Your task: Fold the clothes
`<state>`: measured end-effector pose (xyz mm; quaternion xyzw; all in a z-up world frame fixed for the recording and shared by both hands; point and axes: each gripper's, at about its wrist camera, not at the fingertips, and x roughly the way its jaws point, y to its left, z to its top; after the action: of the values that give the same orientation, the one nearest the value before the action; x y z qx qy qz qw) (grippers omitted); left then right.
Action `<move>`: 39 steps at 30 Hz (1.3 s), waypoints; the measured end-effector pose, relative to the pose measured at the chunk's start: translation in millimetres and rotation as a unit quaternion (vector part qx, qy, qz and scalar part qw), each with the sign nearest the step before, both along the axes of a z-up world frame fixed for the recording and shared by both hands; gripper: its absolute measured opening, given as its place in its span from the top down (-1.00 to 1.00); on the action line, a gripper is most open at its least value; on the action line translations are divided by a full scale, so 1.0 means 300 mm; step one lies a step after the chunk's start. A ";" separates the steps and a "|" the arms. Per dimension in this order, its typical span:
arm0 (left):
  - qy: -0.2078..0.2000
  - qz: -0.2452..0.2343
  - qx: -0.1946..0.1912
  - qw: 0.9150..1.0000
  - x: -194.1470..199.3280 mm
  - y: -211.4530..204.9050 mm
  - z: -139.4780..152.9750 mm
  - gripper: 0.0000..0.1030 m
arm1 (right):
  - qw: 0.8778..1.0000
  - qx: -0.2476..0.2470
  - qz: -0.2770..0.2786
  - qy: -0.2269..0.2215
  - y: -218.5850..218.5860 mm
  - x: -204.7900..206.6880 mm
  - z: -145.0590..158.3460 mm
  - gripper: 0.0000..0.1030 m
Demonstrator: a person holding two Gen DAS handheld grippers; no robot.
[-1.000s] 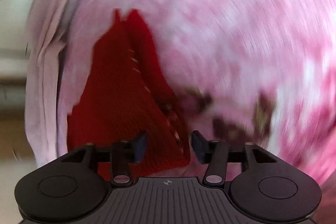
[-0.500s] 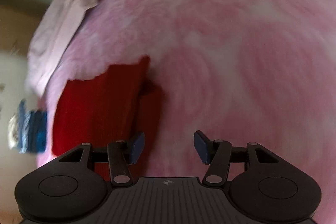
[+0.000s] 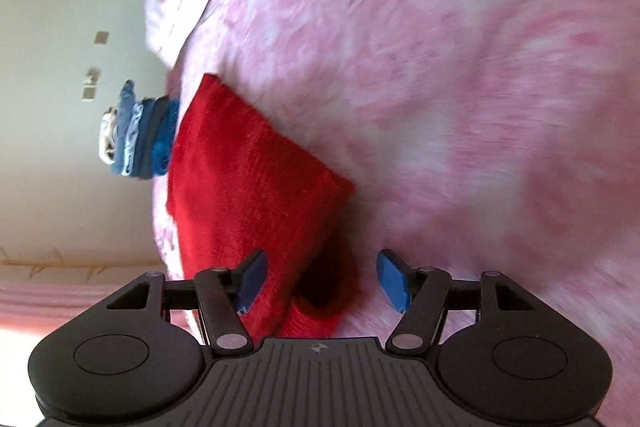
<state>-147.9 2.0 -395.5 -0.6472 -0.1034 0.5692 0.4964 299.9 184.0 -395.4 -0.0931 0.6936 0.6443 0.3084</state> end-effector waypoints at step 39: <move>0.303 -0.134 -0.161 0.930 0.180 -0.222 0.698 0.29 | 0.922 0.110 0.168 -0.331 -0.465 -0.328 0.562 0.09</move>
<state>-93.7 -64.6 -186.0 -0.5230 0.2324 0.6755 0.4649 201.6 44.5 -226.7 -0.3814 0.4511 0.6914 0.4160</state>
